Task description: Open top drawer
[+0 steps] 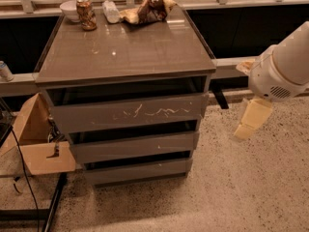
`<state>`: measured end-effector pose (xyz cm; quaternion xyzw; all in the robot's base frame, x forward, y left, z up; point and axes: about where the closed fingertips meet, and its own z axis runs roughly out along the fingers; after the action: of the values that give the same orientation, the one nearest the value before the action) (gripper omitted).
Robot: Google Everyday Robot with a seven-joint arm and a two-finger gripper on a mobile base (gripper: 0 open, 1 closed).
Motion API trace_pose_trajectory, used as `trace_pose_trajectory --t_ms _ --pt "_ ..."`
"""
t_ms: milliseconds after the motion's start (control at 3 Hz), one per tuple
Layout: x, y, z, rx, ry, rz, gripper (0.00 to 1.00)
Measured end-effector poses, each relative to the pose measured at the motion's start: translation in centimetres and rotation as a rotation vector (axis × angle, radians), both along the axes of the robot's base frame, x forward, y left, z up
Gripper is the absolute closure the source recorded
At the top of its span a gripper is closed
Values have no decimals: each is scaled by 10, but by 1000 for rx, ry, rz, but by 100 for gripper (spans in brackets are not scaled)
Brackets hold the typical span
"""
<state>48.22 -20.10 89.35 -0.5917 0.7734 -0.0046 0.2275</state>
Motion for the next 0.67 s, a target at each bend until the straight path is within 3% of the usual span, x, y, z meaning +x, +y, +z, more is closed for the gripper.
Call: trace_pose_trajectory --t_ms 667 --pt "22 19 -39 38 -17 37 0"
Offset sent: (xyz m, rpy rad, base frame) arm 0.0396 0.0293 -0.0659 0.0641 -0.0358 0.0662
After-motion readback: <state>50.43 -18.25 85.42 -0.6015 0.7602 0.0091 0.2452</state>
